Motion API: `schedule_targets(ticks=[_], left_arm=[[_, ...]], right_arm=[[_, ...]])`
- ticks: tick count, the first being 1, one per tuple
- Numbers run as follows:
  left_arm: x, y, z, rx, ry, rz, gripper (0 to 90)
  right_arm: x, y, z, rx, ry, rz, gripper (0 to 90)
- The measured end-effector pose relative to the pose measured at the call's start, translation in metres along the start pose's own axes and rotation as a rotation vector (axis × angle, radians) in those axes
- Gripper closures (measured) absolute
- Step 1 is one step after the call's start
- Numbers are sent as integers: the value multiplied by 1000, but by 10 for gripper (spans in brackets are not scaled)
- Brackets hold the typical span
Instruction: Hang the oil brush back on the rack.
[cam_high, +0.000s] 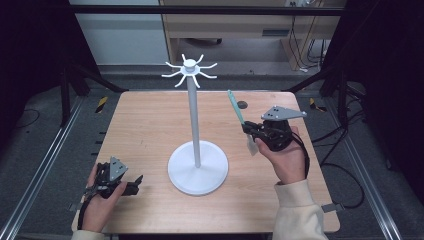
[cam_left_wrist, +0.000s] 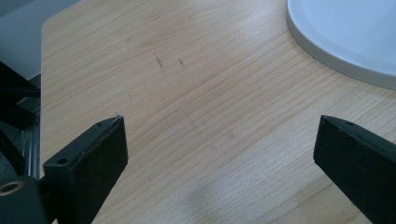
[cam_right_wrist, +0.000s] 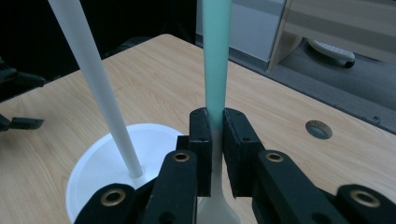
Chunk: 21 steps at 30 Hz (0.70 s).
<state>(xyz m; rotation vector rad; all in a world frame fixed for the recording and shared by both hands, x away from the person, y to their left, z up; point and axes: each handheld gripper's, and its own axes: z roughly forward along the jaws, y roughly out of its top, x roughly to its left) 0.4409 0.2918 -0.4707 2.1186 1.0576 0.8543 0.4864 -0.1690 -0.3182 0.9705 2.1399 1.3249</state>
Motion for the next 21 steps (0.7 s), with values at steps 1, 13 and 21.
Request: schedule_targets(ticks=[1,13,21], left_arm=[[0,0,0,0,-1,0,25],[0,0,1,2,-2,2,25],[0,0,1,4,-3,3,25]], right_arm=[[0,1,-1,-7,-3,0,823],[12,14,-14,-80,-10,-24,823],[21,22,-22,-130,-12,-46,823]])
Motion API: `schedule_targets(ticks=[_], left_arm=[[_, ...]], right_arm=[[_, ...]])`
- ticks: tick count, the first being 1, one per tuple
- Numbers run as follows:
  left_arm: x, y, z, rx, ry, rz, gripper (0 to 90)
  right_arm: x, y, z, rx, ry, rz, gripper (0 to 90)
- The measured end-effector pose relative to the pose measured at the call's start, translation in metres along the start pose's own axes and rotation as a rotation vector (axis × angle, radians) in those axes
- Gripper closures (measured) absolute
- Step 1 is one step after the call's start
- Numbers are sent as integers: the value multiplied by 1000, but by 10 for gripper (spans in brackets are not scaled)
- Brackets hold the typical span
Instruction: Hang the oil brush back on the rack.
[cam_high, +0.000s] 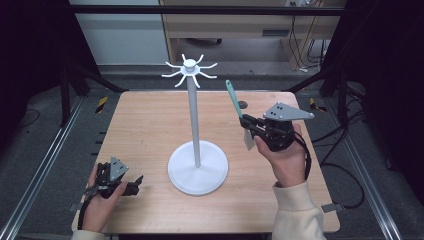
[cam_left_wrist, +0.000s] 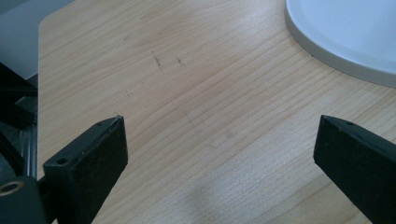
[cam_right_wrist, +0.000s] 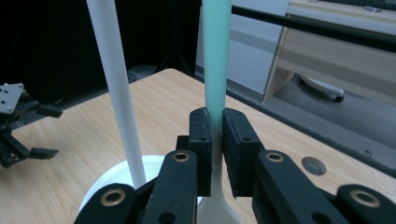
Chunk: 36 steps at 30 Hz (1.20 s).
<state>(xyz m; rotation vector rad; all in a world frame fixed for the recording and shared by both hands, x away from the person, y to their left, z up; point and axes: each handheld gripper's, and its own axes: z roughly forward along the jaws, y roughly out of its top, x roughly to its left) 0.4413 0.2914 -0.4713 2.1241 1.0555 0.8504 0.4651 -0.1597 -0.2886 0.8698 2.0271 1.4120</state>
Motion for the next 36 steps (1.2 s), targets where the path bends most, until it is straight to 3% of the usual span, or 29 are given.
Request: schedule_targets(ticks=[25,36], left_arm=[[0,0,0,4,-4,4,25],[-1,0,1,8,-8,5,25]], right_arm=[[12,12,-9,-82,12,-13,823],[20,22,-19,-138,46,-28,823]])
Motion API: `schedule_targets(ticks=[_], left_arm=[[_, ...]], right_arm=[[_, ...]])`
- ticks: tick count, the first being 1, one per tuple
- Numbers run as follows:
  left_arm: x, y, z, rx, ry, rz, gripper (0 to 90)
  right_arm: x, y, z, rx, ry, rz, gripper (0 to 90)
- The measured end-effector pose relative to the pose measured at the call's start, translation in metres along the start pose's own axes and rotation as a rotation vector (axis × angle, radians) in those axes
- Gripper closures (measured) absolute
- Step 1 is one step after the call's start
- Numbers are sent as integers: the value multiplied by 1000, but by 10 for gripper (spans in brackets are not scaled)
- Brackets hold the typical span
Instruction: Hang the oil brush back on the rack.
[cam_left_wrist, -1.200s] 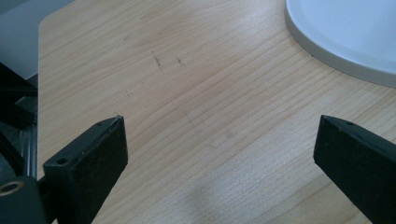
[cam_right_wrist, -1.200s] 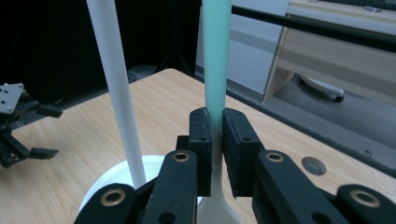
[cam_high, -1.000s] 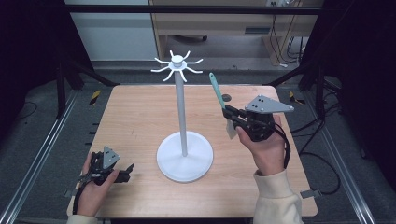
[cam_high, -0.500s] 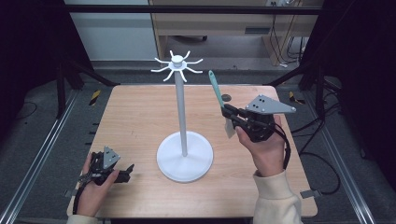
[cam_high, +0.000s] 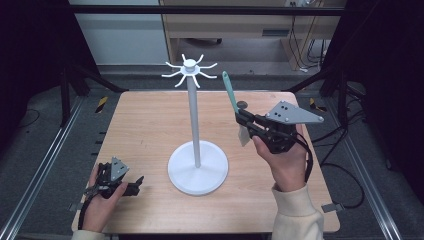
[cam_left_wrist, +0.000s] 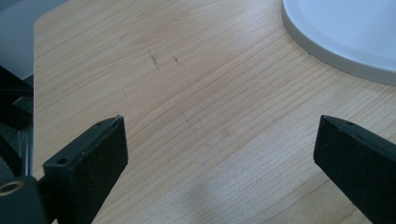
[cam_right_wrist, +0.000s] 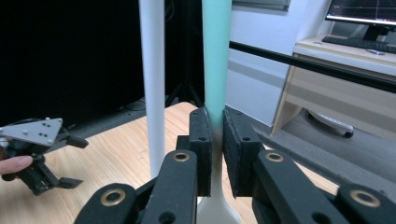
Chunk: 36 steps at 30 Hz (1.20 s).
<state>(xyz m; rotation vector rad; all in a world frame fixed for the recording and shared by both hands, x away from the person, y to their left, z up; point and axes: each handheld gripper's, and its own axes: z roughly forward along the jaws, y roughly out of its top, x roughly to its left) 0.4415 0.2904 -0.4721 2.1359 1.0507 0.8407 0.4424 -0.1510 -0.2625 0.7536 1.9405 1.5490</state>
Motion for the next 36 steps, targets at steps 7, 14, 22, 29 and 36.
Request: schedule_targets(ticks=[7,14,22,29,36], left_arm=[[0,0,0,1,-3,1,25],[-1,0,0,2,-3,6,27],[0,0,0,1,-1,1,27],[0,0,0,2,-1,1,27],[0,0,0,2,-1,2,27]], right_arm=[[3,2,-1,-11,16,-2,823],[5,2,-1,-28,34,9,823],[8,4,-1,-36,57,8,823],[10,4,1,-29,68,9,823],[10,5,0,-31,77,11,822]])
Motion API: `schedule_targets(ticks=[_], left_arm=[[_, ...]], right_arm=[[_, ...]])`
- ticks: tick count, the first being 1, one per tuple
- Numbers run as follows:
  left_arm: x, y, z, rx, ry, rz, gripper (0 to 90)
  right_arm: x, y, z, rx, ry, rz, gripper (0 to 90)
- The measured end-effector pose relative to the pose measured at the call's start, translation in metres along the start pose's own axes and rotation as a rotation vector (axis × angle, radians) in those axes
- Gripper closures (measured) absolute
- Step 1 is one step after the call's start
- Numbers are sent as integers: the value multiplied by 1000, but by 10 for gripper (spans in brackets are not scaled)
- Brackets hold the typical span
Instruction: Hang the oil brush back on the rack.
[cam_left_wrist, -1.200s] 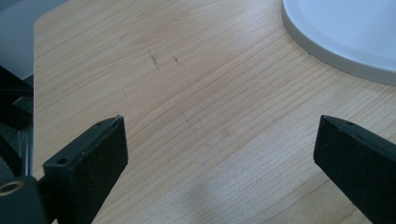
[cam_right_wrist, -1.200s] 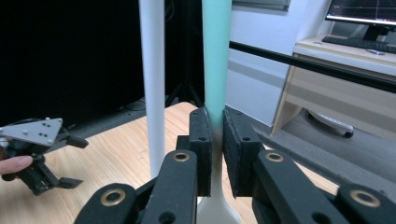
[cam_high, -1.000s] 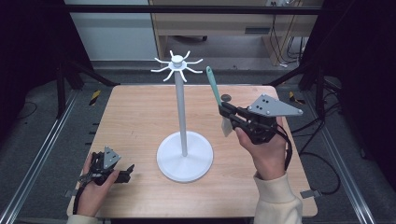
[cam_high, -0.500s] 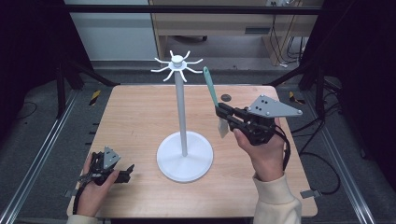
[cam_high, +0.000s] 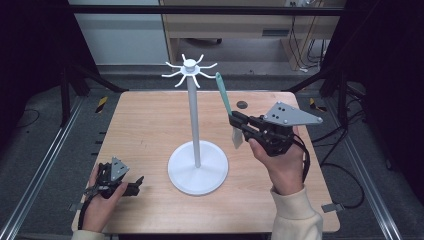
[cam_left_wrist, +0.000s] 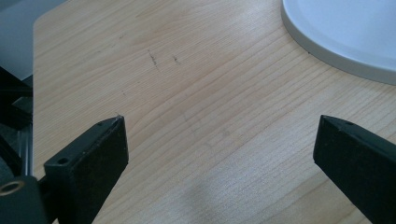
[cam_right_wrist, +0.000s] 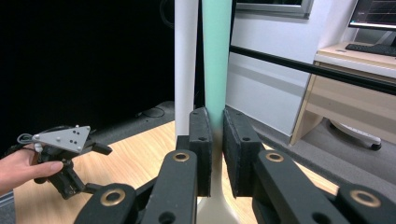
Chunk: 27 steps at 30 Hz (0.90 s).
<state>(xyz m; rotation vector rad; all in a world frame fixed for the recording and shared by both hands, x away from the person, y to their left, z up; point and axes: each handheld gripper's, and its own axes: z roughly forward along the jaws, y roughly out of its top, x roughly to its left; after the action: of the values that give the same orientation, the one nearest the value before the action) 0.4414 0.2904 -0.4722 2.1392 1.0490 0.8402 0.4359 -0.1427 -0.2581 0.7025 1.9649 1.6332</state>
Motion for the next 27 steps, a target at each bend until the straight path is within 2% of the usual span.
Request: schedule_targets(ticks=[16,27], left_arm=[[1,0,0,3,3,1,27],[1,0,0,3,3,1,27]], right_arm=[[5,2,17,26,20,-2,823],[7,1,25,32,14,-8,822]])
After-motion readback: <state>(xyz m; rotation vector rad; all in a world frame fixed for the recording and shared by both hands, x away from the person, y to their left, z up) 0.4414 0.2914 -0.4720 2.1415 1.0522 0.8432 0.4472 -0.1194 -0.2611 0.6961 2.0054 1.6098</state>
